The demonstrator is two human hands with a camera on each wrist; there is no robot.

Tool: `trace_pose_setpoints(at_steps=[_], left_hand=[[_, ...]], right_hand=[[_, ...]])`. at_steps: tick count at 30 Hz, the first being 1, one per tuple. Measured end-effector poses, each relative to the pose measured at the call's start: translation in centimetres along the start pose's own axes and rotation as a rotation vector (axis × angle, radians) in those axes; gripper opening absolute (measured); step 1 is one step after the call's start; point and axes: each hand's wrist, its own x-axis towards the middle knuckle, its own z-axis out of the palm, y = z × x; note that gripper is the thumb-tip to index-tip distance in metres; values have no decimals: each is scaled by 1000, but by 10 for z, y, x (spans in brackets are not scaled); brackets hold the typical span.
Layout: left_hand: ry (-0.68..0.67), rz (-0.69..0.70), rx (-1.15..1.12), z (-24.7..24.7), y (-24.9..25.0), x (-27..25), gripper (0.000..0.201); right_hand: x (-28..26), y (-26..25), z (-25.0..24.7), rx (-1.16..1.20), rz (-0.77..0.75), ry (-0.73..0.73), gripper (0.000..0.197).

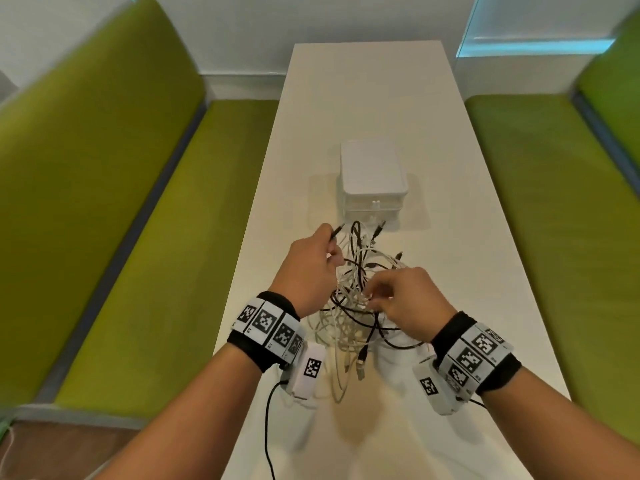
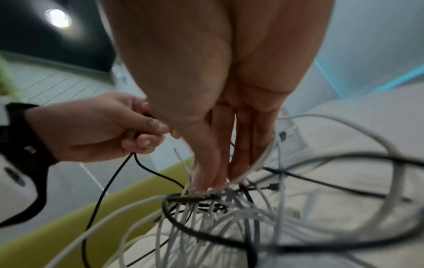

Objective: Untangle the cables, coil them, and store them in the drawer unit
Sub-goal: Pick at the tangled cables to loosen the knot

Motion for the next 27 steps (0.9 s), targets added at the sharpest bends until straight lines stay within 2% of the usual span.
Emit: trace_pose_setpoints(at_steps=[1, 2, 3, 6, 9, 12, 14, 16, 19, 22, 24, 27], left_hand=[[-6, -8, 10, 1, -2, 0, 30], [-17, -10, 12, 1, -3, 0, 33], [-30, -4, 11, 2, -3, 0, 34], [-54, 23, -20, 3, 1, -1, 32], [-41, 90, -195, 0, 12, -5, 27], [-26, 109, -334, -4, 11, -8, 22], [-28, 105, -313, -5, 7, -10, 18], [-15, 100, -254, -7, 4, -13, 19], [40, 81, -155, -10, -2, -17, 37], [86, 47, -150, -10, -3, -19, 41], [126, 12, -141, -7, -3, -19, 41], [207, 0, -98, -11, -3, -18, 40]], right_hand=[[-1, -3, 1, -83, -31, -83, 11], [-1, -7, 1, -114, -52, -104, 9], [-1, -10, 0, -85, -64, -54, 9], [4, -15, -5, 119, -78, 222, 11], [9, -12, -6, 172, -106, 212, 19], [14, -9, -8, 36, -67, 210, 13], [16, -13, -11, -140, -47, 212, 12], [16, -18, -15, -213, -82, 241, 10], [11, -18, -18, 71, -199, 328, 9], [7, -21, -18, 318, -187, 301, 13], [7, -22, -15, 315, -223, 327, 15], [9, -18, -16, 91, -292, 383, 12]])
